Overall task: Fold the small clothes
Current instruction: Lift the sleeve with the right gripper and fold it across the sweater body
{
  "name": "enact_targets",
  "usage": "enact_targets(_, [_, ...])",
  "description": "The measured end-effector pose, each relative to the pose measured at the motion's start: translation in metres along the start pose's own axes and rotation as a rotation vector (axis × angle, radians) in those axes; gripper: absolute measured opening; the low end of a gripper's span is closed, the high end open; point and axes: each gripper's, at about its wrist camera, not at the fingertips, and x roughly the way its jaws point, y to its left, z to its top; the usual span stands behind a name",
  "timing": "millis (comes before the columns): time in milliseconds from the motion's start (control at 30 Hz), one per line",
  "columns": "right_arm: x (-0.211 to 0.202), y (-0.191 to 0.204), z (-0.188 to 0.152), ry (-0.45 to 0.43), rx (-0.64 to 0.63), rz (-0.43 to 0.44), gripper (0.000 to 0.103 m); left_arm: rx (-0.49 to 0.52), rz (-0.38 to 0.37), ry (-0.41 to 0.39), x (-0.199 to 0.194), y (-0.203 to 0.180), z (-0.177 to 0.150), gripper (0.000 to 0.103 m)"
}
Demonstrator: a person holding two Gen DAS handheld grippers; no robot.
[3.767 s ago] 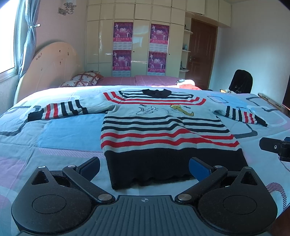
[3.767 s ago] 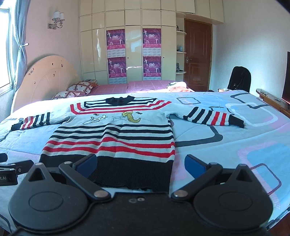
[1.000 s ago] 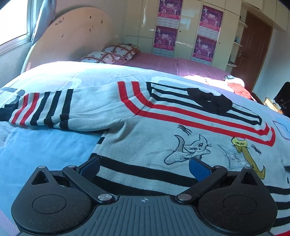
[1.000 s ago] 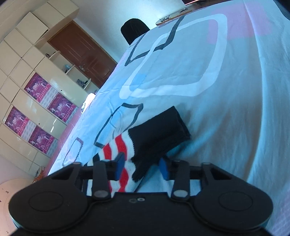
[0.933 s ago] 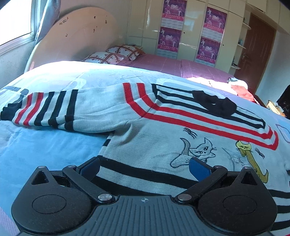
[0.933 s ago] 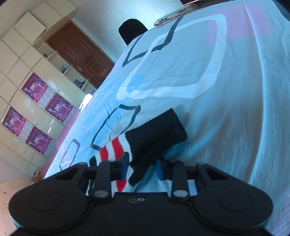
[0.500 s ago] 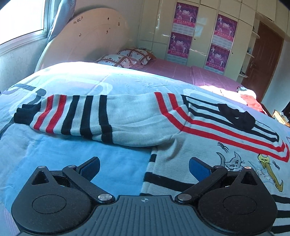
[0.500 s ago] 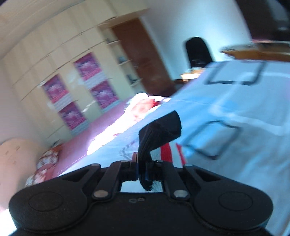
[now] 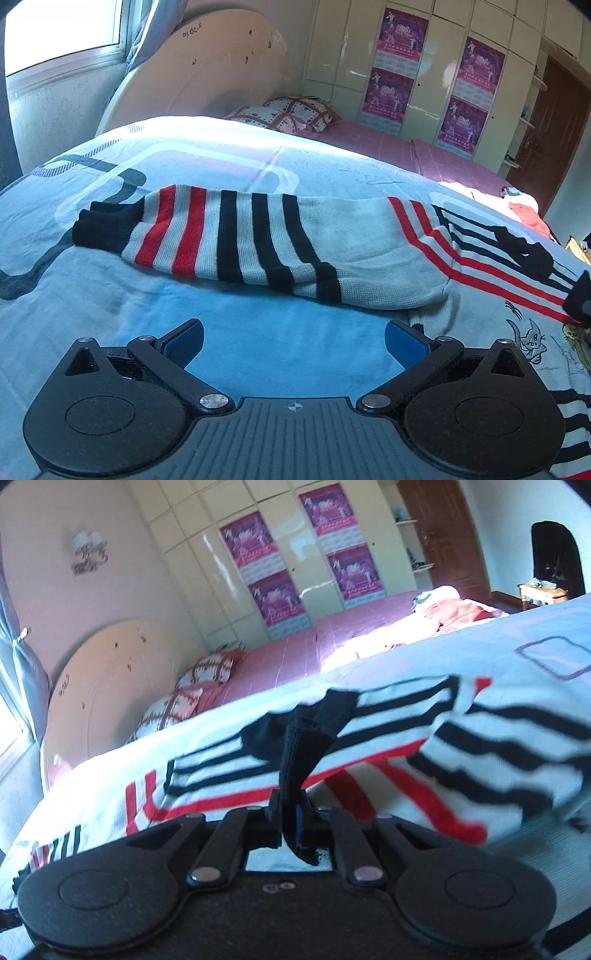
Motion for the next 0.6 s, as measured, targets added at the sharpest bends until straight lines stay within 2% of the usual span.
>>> enact_targets(100, [0.014, 0.014, -0.012, 0.043, -0.03, 0.007, 0.009, -0.007, -0.036, 0.0, -0.001, 0.003, -0.002, 0.103])
enact_targets(133, [0.02, 0.016, -0.014, 0.071, -0.034, 0.012, 0.018, -0.003, -0.04, -0.001, -0.001, 0.001, -0.002, 0.103])
enact_targets(167, [0.028, 0.019, -0.02, 0.124, -0.045, 0.007, 0.022, -0.001, -0.049, -0.001, -0.001, -0.001, -0.002, 0.103])
enact_targets(200, [0.03, 0.024, -0.025, 0.137, -0.063, 0.012, 0.026, -0.004, -0.067, 0.001, 0.0, -0.003, -0.001, 0.103])
enact_targets(267, [0.018, 0.034, -0.024, 0.121, -0.13, 0.025, 0.051, -0.014, -0.108, 0.011, 0.003, -0.01, 0.001, 0.103])
enact_targets(367, [-0.016, 0.039, -0.024, 0.036, -0.182, 0.054, 0.051, -0.013, -0.208, 0.032, 0.009, -0.028, 0.004, 0.103])
enact_targets(533, [-0.072, 0.008, -0.028, -0.039, -0.092, 0.032, 0.05, -0.002, -0.433, 0.096, 0.028, -0.091, 0.005, 0.101])
enact_targets(567, [-0.079, -0.003, -0.027, -0.044, -0.068, 0.021, 0.05, 0.003, -0.48, 0.11, 0.031, -0.106, 0.004, 0.083])
enact_targets(600, [-0.084, -0.014, -0.027, -0.047, -0.05, 0.01, 0.05, 0.006, -0.516, 0.137, 0.037, -0.121, 0.003, 0.074])
